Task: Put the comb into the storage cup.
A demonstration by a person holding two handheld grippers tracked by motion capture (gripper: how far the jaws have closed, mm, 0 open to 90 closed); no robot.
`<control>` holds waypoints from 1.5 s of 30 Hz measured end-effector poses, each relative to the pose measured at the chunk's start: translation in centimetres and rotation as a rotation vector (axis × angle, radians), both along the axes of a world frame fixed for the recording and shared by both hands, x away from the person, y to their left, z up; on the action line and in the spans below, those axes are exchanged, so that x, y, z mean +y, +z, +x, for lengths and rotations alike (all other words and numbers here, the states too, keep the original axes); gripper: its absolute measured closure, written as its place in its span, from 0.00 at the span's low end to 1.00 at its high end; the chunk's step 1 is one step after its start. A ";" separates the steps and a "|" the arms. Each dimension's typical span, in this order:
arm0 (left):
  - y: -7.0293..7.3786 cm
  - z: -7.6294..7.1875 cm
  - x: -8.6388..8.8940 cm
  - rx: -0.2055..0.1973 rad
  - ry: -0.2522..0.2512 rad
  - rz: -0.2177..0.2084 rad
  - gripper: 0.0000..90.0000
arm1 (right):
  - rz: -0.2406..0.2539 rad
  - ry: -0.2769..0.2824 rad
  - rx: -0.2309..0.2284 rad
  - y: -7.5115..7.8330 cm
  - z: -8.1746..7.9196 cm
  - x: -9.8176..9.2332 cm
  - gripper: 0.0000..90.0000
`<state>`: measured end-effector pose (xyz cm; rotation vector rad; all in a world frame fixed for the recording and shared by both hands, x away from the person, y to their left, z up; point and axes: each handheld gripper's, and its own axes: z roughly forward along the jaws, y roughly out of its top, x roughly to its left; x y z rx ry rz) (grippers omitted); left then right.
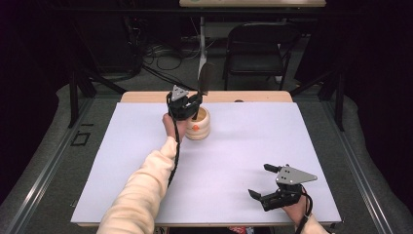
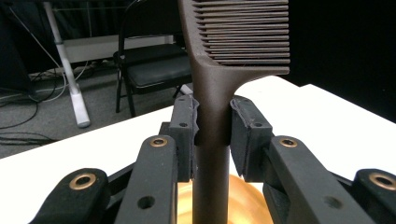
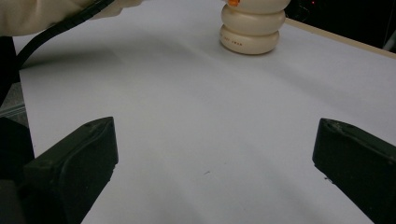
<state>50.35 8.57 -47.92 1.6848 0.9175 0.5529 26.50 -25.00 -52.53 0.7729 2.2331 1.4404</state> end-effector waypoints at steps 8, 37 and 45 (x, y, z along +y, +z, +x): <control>-0.2 0.1 0.0 0.007 -0.003 0.005 0.80 | 0.000 0.000 0.000 0.0 0.0 0.0 0.00; -1.4 0.0 0.1 0.020 -0.005 0.017 0.80 | -0.001 -0.001 -0.001 0.0 0.0 0.0 0.00; -1.5 0.0 0.0 0.028 -0.010 0.026 0.80 | -0.001 -0.001 0.000 0.0 0.0 0.0 0.00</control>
